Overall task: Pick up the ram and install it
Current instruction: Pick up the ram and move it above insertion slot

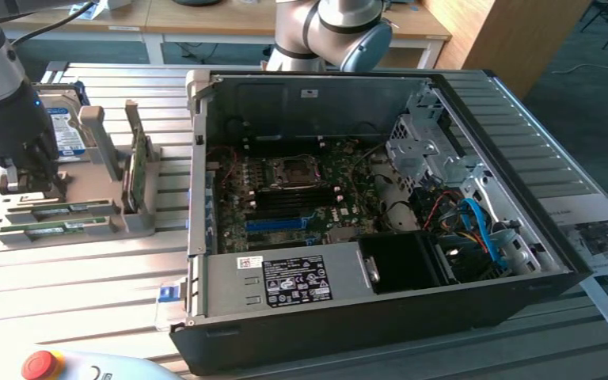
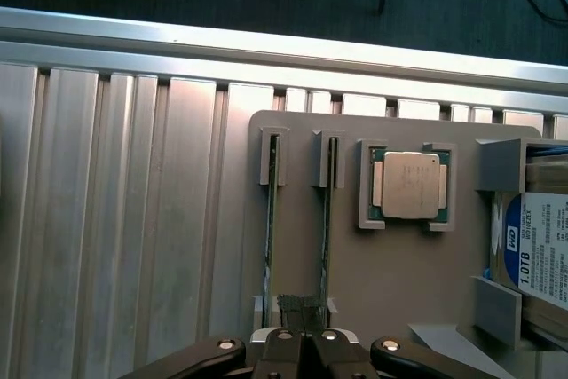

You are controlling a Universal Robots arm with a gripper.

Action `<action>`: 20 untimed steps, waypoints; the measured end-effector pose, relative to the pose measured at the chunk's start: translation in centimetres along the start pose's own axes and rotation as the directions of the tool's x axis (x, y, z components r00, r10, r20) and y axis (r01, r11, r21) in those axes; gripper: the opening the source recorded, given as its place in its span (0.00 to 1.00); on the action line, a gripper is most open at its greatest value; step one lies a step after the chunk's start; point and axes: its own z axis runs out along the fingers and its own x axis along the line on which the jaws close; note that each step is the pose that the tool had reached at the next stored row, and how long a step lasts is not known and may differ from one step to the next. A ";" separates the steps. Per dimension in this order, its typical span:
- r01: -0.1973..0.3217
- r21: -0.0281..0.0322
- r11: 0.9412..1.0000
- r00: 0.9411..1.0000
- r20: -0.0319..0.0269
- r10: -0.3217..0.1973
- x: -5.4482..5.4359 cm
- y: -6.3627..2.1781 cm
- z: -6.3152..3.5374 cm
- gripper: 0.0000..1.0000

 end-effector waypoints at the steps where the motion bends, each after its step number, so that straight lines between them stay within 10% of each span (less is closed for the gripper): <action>1: 0.000 0.000 1.000 1.000 0.000 0.000 0.0 0.00 0.00 0.11; 20: 0.000 0.000 1.000 1.000 0.000 0.000 0.0 0.00 0.00 0.25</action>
